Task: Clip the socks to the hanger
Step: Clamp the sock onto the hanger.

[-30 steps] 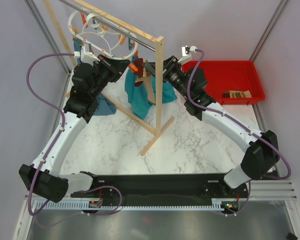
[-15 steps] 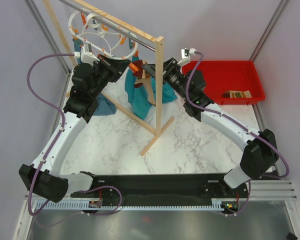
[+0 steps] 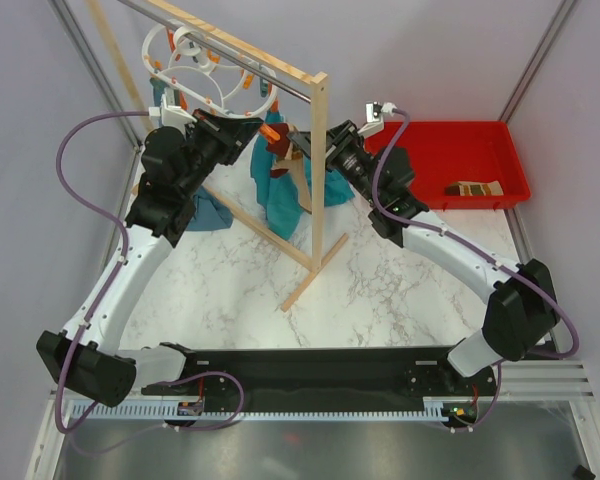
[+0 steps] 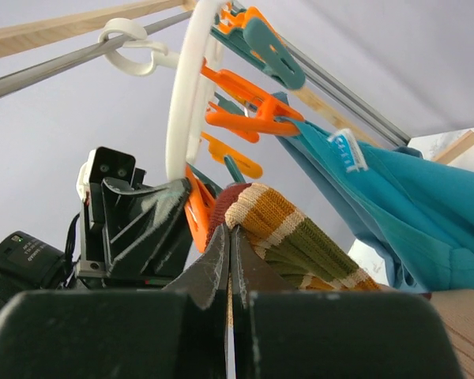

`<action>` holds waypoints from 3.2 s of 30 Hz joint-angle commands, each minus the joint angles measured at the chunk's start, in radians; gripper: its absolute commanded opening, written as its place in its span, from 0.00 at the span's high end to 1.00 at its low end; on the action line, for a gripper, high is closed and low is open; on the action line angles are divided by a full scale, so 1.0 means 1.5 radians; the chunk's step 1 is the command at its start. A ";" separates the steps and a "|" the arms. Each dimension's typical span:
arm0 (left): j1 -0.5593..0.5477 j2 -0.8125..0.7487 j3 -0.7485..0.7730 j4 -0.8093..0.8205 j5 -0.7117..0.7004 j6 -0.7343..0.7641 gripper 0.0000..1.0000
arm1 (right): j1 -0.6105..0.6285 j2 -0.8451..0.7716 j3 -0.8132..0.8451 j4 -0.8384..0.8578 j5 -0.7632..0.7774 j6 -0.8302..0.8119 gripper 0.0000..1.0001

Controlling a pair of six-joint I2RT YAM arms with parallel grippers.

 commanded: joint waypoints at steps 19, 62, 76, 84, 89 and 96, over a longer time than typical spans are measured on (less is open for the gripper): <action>0.001 -0.014 0.009 0.006 0.025 -0.041 0.98 | -0.064 -0.059 -0.097 0.134 -0.059 0.087 1.00; 0.000 0.019 -0.018 0.048 0.050 -0.060 0.98 | -0.047 0.002 -0.058 0.204 -0.084 0.155 1.00; 0.000 0.007 -0.033 0.048 0.050 -0.060 0.98 | -0.038 0.013 -0.052 0.205 -0.079 0.147 1.00; 0.000 0.006 -0.033 0.048 0.050 -0.060 0.98 | -0.039 0.019 -0.042 0.201 -0.085 0.147 1.00; 0.003 0.005 -0.034 0.048 0.050 -0.060 0.98 | -0.039 0.027 -0.035 0.199 -0.089 0.145 1.00; 0.006 0.004 -0.026 0.048 0.050 -0.060 0.98 | -0.039 0.051 -0.011 0.194 -0.102 0.143 1.00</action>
